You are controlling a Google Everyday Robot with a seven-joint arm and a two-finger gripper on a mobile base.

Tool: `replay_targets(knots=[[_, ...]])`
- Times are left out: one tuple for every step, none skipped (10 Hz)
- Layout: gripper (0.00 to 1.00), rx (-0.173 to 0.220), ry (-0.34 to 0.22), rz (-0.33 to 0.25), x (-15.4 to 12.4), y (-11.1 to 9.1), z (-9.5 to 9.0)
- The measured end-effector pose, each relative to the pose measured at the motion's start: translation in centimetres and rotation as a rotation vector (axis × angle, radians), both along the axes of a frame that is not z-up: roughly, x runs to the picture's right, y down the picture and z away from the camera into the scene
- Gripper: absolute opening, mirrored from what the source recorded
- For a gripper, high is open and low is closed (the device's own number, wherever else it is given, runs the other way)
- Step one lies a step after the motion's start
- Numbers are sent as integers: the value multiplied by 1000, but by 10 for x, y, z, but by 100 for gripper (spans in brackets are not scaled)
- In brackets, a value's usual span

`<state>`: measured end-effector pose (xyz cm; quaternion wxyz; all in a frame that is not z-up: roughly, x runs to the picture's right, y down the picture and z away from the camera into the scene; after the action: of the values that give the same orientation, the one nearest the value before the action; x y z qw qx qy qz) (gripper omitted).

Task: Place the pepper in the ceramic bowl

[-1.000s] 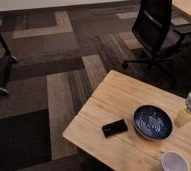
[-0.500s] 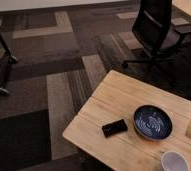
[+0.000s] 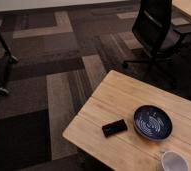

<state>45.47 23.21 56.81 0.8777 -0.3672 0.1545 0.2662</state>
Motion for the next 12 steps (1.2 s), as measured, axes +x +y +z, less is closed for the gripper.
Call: replay_targets(knots=[[65,35,-24,-8,-6,8,4],[65,47,-28,-8,-7,10,4],[65,48,-34,-8,-10,8,6],[65,48,-34,-8,-10,8,5],[65,48,-34,-8,-10,8,6],[65,48,-33,-9,-10,8,6],[65,45,-33,-13,-10,10,5],[65,41,-40,-25,-14,17,5],[65,44,-52,-37,-20,25,4],[65,35,-62,-39,-26,39,1],[65,30,-70,-38,-30,50,-1],[65,30,-91,-29,-38,63,1]])
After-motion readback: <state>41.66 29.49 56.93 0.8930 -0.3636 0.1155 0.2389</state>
